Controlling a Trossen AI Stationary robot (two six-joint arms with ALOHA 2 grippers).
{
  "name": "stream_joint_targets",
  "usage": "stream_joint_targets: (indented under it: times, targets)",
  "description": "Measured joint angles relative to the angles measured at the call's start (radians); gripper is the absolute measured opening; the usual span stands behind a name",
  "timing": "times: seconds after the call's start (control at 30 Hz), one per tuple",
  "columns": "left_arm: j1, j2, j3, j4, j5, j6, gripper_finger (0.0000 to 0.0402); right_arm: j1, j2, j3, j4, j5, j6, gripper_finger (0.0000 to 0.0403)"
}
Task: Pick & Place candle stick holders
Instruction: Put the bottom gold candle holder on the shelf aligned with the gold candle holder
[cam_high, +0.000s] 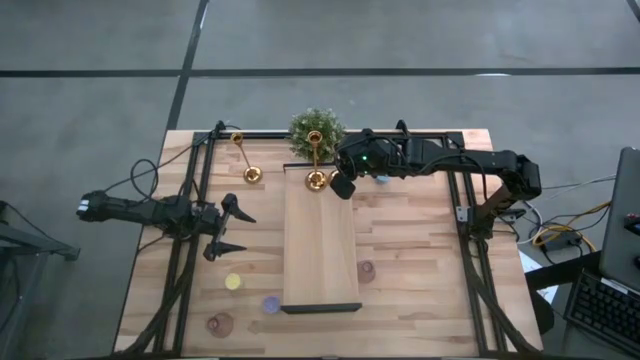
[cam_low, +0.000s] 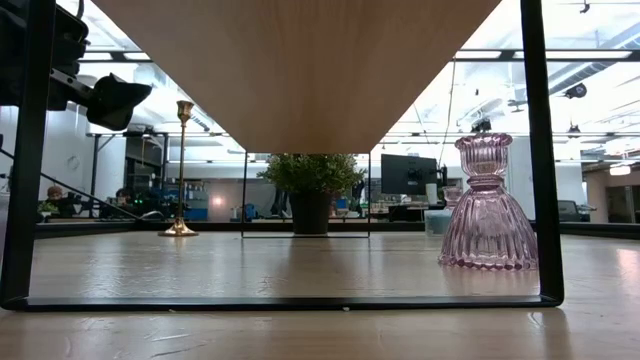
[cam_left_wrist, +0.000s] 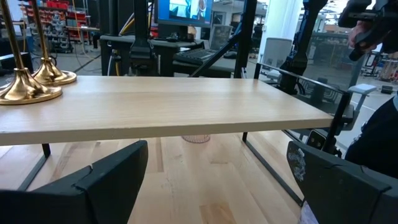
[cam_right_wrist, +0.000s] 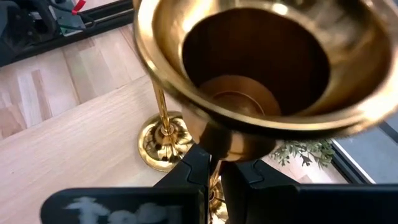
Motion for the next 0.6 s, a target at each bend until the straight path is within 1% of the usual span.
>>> stream_joint_targets:
  times: [0.13,0.4,0.6]
  targets:
    - [0.000,0.000,0.000,0.000,0.000,0.000,0.0387,0.000,0.000,-0.002,0.002,0.001,0.000,0.0025]
    - [0.000,0.000,0.000,0.000,0.000,0.000,0.0387,0.000,0.000,-0.002,0.006,0.001,0.000,0.0078]
    - [0.000,0.000,0.000,0.000,0.000,0.000,0.0387,0.002,-0.017,-0.002,-0.027,-0.003,0.014,0.0108]
